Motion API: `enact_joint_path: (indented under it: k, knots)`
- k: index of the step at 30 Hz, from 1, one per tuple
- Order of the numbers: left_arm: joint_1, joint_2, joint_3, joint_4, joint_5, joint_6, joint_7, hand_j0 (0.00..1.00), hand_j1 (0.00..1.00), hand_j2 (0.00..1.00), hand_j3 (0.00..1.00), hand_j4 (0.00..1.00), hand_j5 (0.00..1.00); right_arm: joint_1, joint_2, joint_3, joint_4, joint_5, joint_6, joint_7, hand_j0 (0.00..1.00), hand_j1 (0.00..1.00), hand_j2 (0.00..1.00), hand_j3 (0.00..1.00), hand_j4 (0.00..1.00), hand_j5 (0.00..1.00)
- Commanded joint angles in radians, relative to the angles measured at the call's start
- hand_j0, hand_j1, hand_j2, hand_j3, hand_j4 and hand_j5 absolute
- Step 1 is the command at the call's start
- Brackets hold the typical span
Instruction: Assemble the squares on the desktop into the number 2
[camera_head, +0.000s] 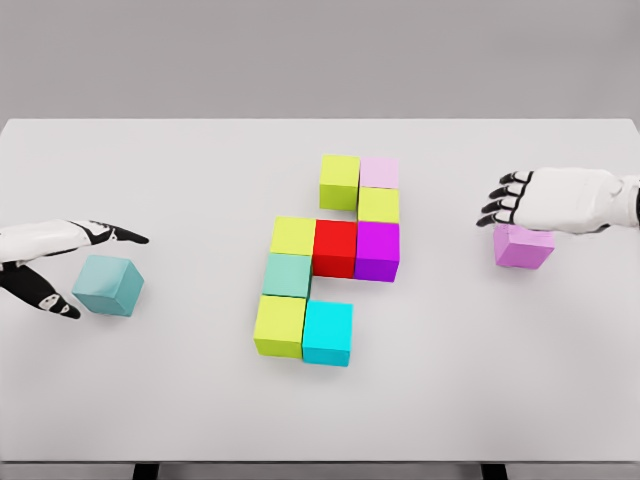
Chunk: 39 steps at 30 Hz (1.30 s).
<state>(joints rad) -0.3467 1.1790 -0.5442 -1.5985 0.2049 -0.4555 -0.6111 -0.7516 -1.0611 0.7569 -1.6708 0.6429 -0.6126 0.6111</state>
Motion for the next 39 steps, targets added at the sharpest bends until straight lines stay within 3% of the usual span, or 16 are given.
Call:
enact_joint_path:
  k: [1, 17, 19, 39]
  knots:
    - [0.0, -0.012, -0.003, 0.009, 0.005, 0.001, 0.0, 1.0, 1.0, 1.0, 1.0, 1.0, 1.0, 0.0, 0.018, 0.021, 0.029, 0.034, 0.002, 0.0, 1.0, 1.0, 1.0, 1.0, 1.0, 1.0]
    - [-0.001, -0.027, -0.007, 0.078, 0.005, 0.0, 0.0, 1.0, 1.0, 1.0, 1.0, 1.0, 1.0, -0.032, 0.035, 0.05, 0.091, 0.13, 0.002, 0.0, 1.0, 1.0, 1.0, 1.0, 1.0, 1.0]
    - [0.0, -0.041, -0.007, 0.083, 0.004, 0.001, 0.0, 1.0, 1.0, 1.0, 1.0, 1.0, 1.0, -0.052, 0.044, 0.085, 0.092, 0.144, 0.002, 0.0, 1.0, 1.0, 1.0, 1.0, 1.0, 1.0]
    - [0.0, -0.047, -0.008, 0.083, 0.004, -0.011, 0.0, 1.0, 1.0, 1.0, 1.0, 1.0, 1.0, -0.054, 0.058, 0.128, 0.089, 0.135, 0.002, 0.0, 1.0, 1.0, 1.0, 1.0, 1.0, 1.0]
